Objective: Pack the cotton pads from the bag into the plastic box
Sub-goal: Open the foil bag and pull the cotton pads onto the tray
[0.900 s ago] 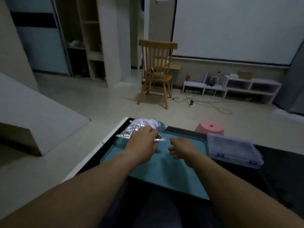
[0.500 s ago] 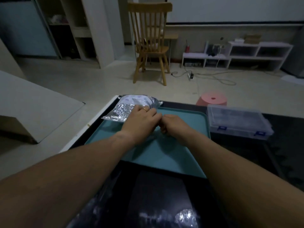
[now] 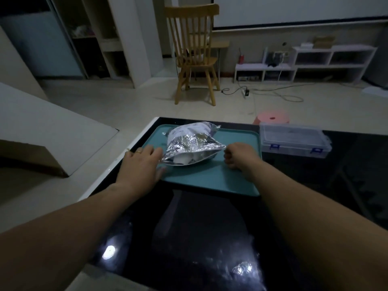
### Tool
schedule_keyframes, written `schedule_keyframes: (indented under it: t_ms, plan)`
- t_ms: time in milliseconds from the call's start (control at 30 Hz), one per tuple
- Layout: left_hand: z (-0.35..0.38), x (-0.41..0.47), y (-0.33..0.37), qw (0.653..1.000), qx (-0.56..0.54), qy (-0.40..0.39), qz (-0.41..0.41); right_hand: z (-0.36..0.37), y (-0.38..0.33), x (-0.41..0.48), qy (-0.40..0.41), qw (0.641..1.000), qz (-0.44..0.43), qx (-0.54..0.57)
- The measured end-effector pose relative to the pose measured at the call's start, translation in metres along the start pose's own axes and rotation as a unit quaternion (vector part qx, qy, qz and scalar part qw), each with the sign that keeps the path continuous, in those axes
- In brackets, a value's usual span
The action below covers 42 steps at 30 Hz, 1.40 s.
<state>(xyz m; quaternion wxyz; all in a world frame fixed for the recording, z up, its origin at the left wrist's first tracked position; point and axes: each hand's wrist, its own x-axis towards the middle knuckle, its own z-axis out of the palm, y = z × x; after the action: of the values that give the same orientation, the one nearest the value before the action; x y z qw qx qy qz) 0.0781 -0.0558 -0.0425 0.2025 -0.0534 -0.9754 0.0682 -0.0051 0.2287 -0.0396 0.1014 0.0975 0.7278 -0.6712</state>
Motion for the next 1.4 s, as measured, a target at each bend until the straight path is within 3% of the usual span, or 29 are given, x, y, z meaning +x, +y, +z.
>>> schedule_keyframes:
  t_ms: [100, 200, 567, 733, 833, 933, 1067, 1167, 1267, 1400]
  plan:
    - [-0.010, -0.002, 0.023, 0.976, -0.172, -0.072, -0.114, 0.007, 0.003, -0.008, -0.023, 1.000, -0.003, 0.008]
    - [-0.008, 0.010, 0.037, 0.943, -0.273, -0.075, -0.173, 0.011, 0.001, -0.015, -0.033, 0.998, -0.034, -0.035]
    - [-0.020, 0.012, 0.059, 0.943, -0.238, 0.053, -0.226, 0.033, 0.003, -0.017, -0.020, 0.991, -0.106, -0.077]
    - [-0.019, 0.007, 0.067, 0.933, -0.270, 0.049, -0.233, 0.034, 0.005, -0.013, 0.077, 0.988, -0.094, -0.092]
    - [-0.020, 0.005, 0.064, 0.925, -0.320, 0.058, -0.196, 0.028, 0.006, -0.021, 0.139, 0.969, -0.130, -0.158]
    - [-0.006, 0.006, 0.050, 0.914, -0.342, 0.073, -0.207, 0.022, 0.014, -0.027, 0.101, 0.948, -0.170, -0.250]
    - [0.013, -0.004, 0.036, 0.950, -0.232, -0.100, -0.184, 0.022, 0.028, -0.043, 0.006, 0.891, -0.153, -0.428]
    - [-0.001, -0.020, 0.038, 0.951, -0.228, -0.133, -0.164, 0.024, 0.037, -0.076, 0.012, 0.859, -0.161, -0.486]
    - [-0.020, -0.043, 0.043, 0.944, -0.234, -0.169, -0.161, 0.021, 0.045, -0.108, 0.023, 0.855, -0.149, -0.496]
    - [-0.052, -0.079, 0.047, 0.932, -0.213, -0.270, -0.115, 0.012, 0.050, -0.153, -0.027, 0.851, -0.128, -0.509]
